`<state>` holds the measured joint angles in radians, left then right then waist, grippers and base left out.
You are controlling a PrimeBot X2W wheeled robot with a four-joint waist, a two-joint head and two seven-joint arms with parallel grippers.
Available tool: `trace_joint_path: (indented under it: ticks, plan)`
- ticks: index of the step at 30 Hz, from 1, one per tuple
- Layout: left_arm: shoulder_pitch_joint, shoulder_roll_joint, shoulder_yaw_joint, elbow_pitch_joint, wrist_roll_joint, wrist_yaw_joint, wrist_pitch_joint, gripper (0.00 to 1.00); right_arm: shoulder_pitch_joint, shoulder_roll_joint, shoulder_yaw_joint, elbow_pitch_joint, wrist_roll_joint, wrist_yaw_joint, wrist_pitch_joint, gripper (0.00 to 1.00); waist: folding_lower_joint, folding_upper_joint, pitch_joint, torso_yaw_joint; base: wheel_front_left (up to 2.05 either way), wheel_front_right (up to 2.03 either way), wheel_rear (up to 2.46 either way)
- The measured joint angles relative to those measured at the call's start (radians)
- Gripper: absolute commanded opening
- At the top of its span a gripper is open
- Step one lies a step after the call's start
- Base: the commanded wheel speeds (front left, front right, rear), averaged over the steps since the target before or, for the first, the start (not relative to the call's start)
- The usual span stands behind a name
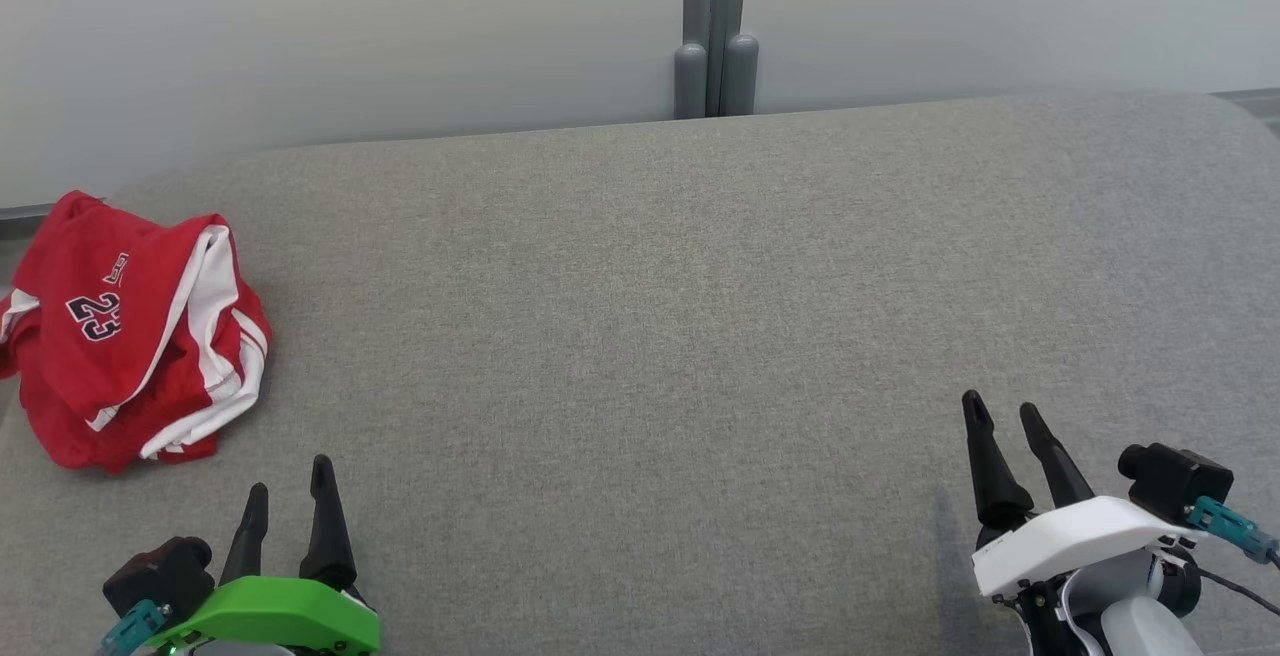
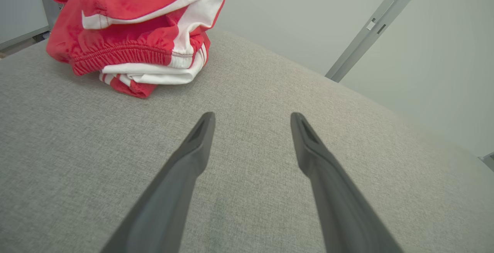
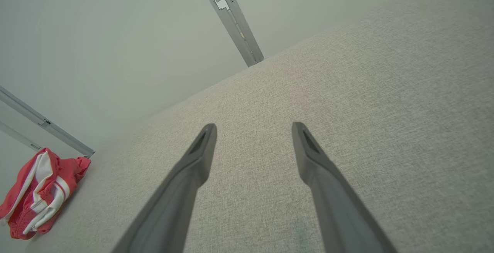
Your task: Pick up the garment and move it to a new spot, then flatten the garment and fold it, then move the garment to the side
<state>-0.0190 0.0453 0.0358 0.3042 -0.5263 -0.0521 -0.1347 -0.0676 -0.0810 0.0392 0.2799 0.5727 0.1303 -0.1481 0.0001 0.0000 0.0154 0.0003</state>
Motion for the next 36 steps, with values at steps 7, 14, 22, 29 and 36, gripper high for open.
trace_joint_path:
  ticks: [7, 14, 22, 29, 36]
  plan:
    - [0.004, 0.0, 0.0, 0.009, 0.057, 0.001, -0.021, 1.0, 0.0, -0.002, 0.003, 0.004, -0.069, 0.0, -0.016, 1.0, 0.0, 0.0, 0.001, 0.001, 0.0, 0.0, 0.0]
    - [0.005, 0.0, 0.001, 0.0, 0.123, 0.0, -0.036, 1.0, 0.001, -0.001, 0.004, 0.005, -0.135, 0.0, -0.032, 1.0, 0.0, 0.0, 0.004, 0.001, 0.0, 0.0, 0.0]
    - [0.005, 0.0, -0.019, -0.023, 0.237, 0.008, -0.062, 1.0, 0.001, -0.008, 0.009, 0.007, -0.228, 0.0, -0.053, 1.0, 0.0, 0.0, 0.005, 0.0, 0.0, 0.0, 0.0]
    - [0.001, 0.0, -0.038, -0.02, 0.3, 0.007, -0.078, 1.0, 0.001, -0.009, 0.0, 0.009, -0.295, 0.0, -0.067, 1.0, -0.0001, 0.0, 0.004, -0.002, 0.0, 0.0, 0.0]
    - [-0.017, 0.001, -0.048, -0.011, 0.348, 0.002, -0.089, 1.0, 0.001, -0.008, -0.009, 0.01, -0.35, 0.0, -0.079, 1.0, -0.0001, 0.0, 0.004, -0.006, 0.0, 0.0, 0.0]
